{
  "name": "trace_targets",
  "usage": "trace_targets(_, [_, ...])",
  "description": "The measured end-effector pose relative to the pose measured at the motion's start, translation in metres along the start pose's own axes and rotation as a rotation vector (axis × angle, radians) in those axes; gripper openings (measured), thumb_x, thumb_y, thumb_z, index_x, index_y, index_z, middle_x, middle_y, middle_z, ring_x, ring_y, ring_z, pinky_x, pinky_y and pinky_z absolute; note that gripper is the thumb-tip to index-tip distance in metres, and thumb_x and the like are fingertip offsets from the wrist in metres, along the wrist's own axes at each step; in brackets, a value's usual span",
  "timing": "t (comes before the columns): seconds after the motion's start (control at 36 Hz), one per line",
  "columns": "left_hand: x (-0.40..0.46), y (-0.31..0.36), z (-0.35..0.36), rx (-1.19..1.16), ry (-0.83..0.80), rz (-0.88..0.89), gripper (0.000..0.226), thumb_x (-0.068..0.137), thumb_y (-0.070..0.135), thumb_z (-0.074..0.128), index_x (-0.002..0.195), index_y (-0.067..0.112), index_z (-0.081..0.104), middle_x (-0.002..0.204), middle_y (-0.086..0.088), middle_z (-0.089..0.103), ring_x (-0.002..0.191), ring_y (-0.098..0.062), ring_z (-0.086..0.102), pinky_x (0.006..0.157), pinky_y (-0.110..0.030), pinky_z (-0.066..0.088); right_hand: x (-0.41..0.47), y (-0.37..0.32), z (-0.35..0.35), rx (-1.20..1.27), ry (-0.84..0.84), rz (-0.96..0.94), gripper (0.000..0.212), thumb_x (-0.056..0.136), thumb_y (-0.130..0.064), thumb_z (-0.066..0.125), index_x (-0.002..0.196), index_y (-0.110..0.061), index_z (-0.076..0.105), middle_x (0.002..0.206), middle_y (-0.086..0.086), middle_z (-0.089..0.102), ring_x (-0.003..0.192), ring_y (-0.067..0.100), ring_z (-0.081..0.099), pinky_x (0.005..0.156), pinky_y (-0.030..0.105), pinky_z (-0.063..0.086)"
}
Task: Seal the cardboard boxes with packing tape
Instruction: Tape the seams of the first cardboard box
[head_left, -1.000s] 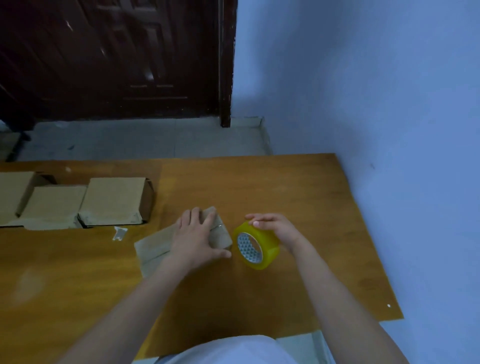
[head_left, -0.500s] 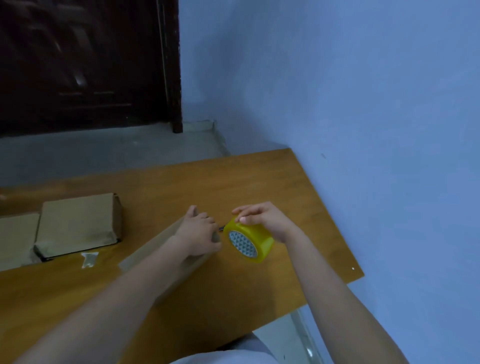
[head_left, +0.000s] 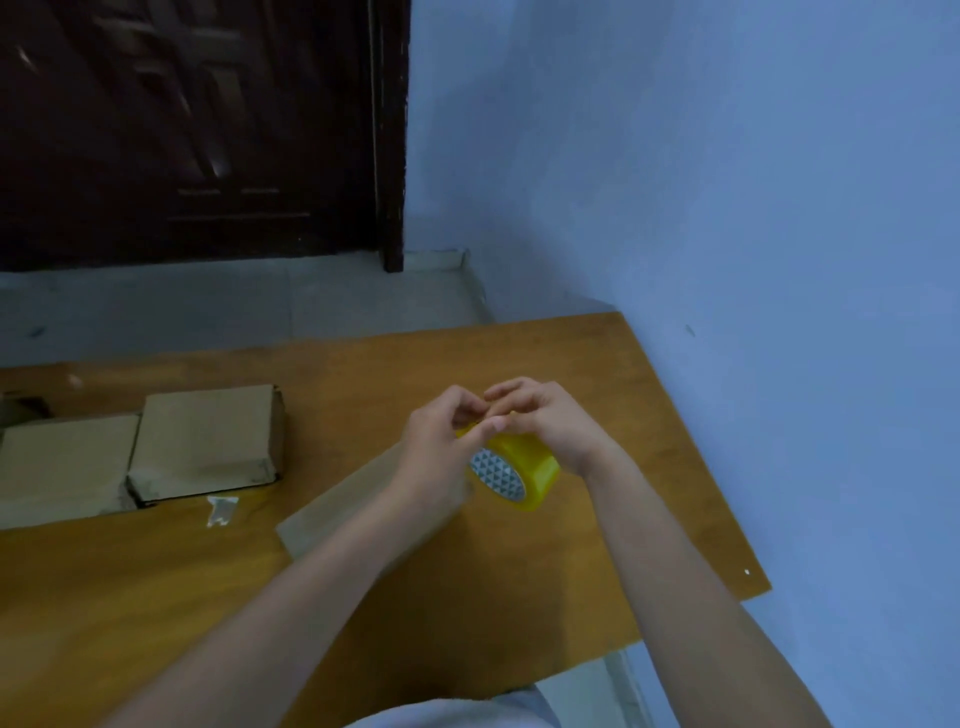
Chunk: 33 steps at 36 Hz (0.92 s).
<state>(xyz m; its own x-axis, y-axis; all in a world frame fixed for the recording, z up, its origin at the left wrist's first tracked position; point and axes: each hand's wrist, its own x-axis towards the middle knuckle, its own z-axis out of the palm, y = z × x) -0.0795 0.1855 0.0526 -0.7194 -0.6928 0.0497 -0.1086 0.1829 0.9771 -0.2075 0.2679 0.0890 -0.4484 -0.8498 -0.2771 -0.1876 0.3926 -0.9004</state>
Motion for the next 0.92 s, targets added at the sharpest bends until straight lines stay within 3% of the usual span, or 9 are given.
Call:
trace_targets(0.14, [0.002, 0.001, -0.004, 0.018, 0.030, -0.041, 0.010, 0.080, 0.025, 0.074, 0.078, 0.021, 0.065, 0.078, 0.006, 0.067, 0.073, 0.000, 0.061, 0.068, -0.021, 0.051, 0.001, -0.008, 0.004, 0.079, 0.062, -0.010, 0.017, 0.075, 0.004, 0.070, 0.086, -0.008, 0.074, 0.105, 0.002, 0.057, 0.104, 0.011, 0.054, 0.090, 0.024, 0.045])
trace_targets(0.28, [0.007, 0.001, -0.010, 0.056, -0.016, -0.030, 0.014, 0.079, 0.033, 0.072, 0.083, 0.020, 0.069, 0.079, 0.011, 0.067, 0.073, 0.005, 0.062, 0.071, -0.025, 0.053, 0.003, -0.009, 0.007, 0.175, 0.159, -0.013, 0.017, 0.076, 0.009, 0.067, 0.077, -0.007, 0.074, 0.100, 0.001, 0.059, 0.101, 0.011, 0.057, 0.090, 0.030, 0.048])
trace_targets(0.39, [0.010, 0.003, -0.012, 0.152, -0.042, 0.021, 0.011, 0.087, 0.020, 0.068, 0.083, 0.010, 0.068, 0.085, -0.003, 0.071, 0.081, -0.017, 0.066, 0.074, -0.037, 0.054, 0.002, -0.009, 0.012, 0.193, 0.242, -0.034, 0.018, 0.076, 0.006, 0.069, 0.074, -0.012, 0.074, 0.102, 0.004, 0.057, 0.103, 0.012, 0.056, 0.093, 0.031, 0.047])
trace_targets(0.5, [0.010, 0.007, -0.013, 0.152, -0.001, 0.052, 0.012, 0.088, 0.011, 0.066, 0.077, 0.010, 0.063, 0.083, -0.007, 0.069, 0.077, -0.017, 0.063, 0.071, -0.037, 0.051, -0.003, -0.013, 0.014, 0.099, 0.203, -0.033, 0.022, 0.084, -0.007, 0.068, 0.103, -0.019, 0.070, 0.120, 0.003, 0.050, 0.111, 0.013, 0.054, 0.090, 0.020, 0.045])
trace_targets(0.58, [0.013, 0.005, -0.018, 0.047, 0.069, -0.055, 0.011, 0.089, 0.008, 0.064, 0.078, 0.007, 0.064, 0.080, -0.008, 0.067, 0.072, -0.016, 0.059, 0.071, -0.034, 0.049, -0.010, -0.013, 0.011, 0.202, 0.158, 0.035, 0.065, 0.087, -0.024, 0.067, 0.145, -0.023, 0.037, 0.140, -0.005, 0.041, 0.114, 0.005, 0.055, 0.094, 0.026, 0.048])
trace_targets(0.64, [0.013, 0.001, -0.022, -0.093, 0.147, -0.185, 0.017, 0.089, 0.009, 0.064, 0.072, 0.012, 0.062, 0.084, -0.013, 0.068, 0.078, -0.025, 0.063, 0.076, -0.040, 0.052, -0.018, -0.017, 0.008, 0.197, 0.169, 0.085, 0.075, 0.087, -0.031, 0.065, 0.150, -0.023, 0.025, 0.143, -0.007, 0.040, 0.113, 0.003, 0.054, 0.090, 0.028, 0.051])
trace_targets(0.72, [0.012, 0.004, -0.026, -0.345, 0.249, -0.382, 0.024, 0.092, 0.007, 0.059, 0.068, 0.011, 0.054, 0.082, -0.014, 0.065, 0.078, -0.031, 0.062, 0.077, -0.042, 0.054, -0.037, -0.020, 0.007, 0.121, 0.005, 0.080, 0.043, 0.088, -0.030, 0.066, 0.127, -0.013, 0.056, 0.113, 0.002, 0.064, 0.083, 0.001, 0.064, 0.063, 0.016, 0.051])
trace_targets(0.78, [0.012, 0.009, -0.029, -0.514, 0.275, -0.488, 0.026, 0.093, 0.004, 0.056, 0.068, 0.008, 0.052, 0.079, -0.010, 0.062, 0.076, -0.025, 0.060, 0.074, -0.038, 0.055, -0.049, -0.017, 0.009, 0.133, -0.061, 0.045, 0.039, 0.081, -0.033, 0.067, 0.112, -0.008, 0.063, 0.098, 0.010, 0.070, 0.081, 0.013, 0.067, 0.065, 0.023, 0.055])
trace_targets(0.92, [0.011, 0.019, -0.030, -0.755, 0.216, -0.591, 0.012, 0.089, 0.005, 0.060, 0.078, 0.006, 0.057, 0.080, -0.010, 0.062, 0.078, -0.022, 0.060, 0.085, -0.040, 0.053, -0.064, -0.019, 0.012, 0.201, -0.033, -0.072, 0.037, 0.073, -0.039, 0.070, 0.104, -0.019, 0.067, 0.096, 0.008, 0.068, 0.087, 0.019, 0.064, 0.071, 0.030, 0.052])
